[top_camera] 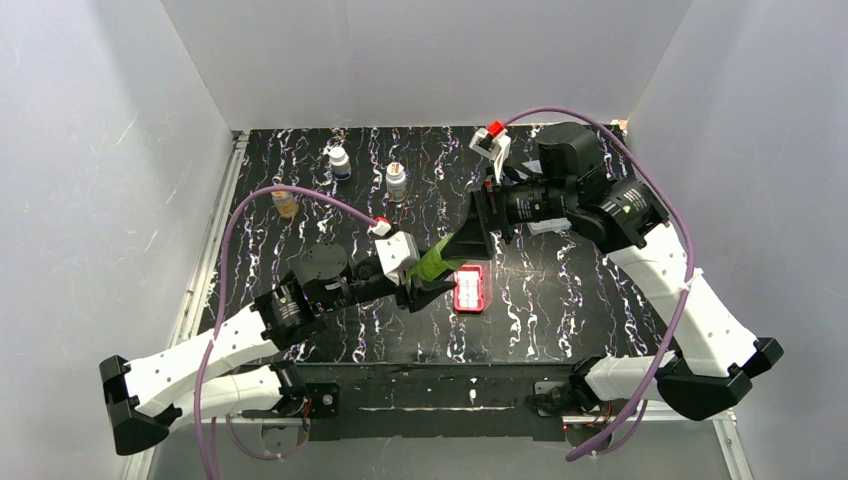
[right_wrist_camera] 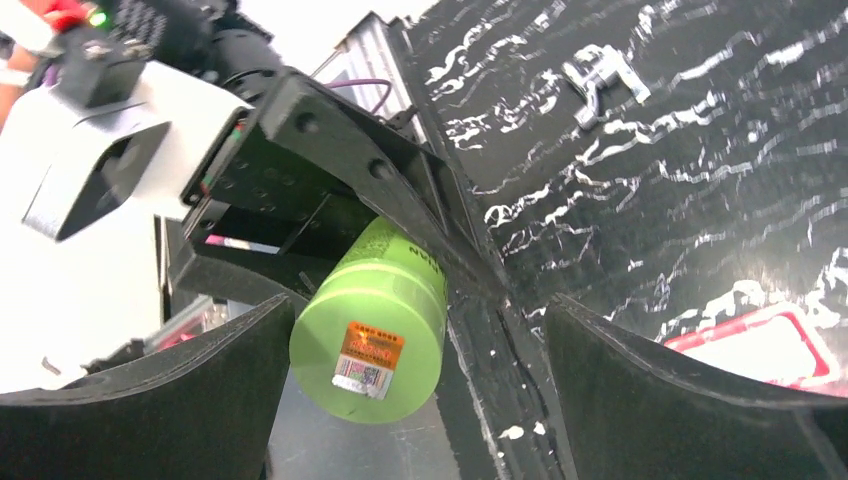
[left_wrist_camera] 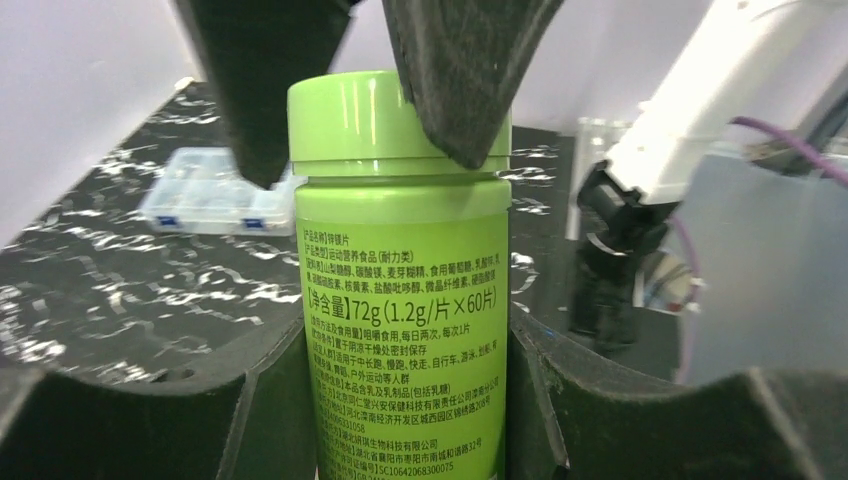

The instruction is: Sort the pills into containers

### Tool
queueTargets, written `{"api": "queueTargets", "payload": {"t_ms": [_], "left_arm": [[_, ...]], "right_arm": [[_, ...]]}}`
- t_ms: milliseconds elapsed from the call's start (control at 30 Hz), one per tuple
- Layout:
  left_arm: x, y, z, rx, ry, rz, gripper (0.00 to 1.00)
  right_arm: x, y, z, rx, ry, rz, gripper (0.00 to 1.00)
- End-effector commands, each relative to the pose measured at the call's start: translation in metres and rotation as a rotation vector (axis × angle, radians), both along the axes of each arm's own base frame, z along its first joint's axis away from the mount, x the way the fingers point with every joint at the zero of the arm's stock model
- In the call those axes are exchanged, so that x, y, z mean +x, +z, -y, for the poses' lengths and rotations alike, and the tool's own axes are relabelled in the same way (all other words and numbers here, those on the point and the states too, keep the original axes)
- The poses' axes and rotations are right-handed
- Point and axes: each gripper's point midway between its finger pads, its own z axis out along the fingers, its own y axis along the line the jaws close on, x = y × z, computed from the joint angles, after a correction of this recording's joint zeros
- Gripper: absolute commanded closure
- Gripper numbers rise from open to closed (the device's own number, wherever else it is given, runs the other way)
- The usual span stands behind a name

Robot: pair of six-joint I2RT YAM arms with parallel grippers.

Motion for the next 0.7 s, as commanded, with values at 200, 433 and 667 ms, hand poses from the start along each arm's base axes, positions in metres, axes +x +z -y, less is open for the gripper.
{"api": "queueTargets", "payload": {"t_ms": [200, 433, 667], "left_arm": [[0.052, -0.005, -0.012, 0.110, 0.261, 0.234, 1.00], [0.061, -0.021, -0.016, 0.193, 0.329, 0.283, 1.00], [0.064, -0.021, -0.021, 0.184, 0.363, 0.288, 1.00]], "right_arm": [[0.020, -0.011, -0.013, -0.016, -0.177, -0.281, 0.02], [0.031, -0.020, -0.012, -0.053, -0.258, -0.313, 0.10], [0.034, -0.028, -0.007, -0.099, -0.292, -0.316, 0.20]]}}
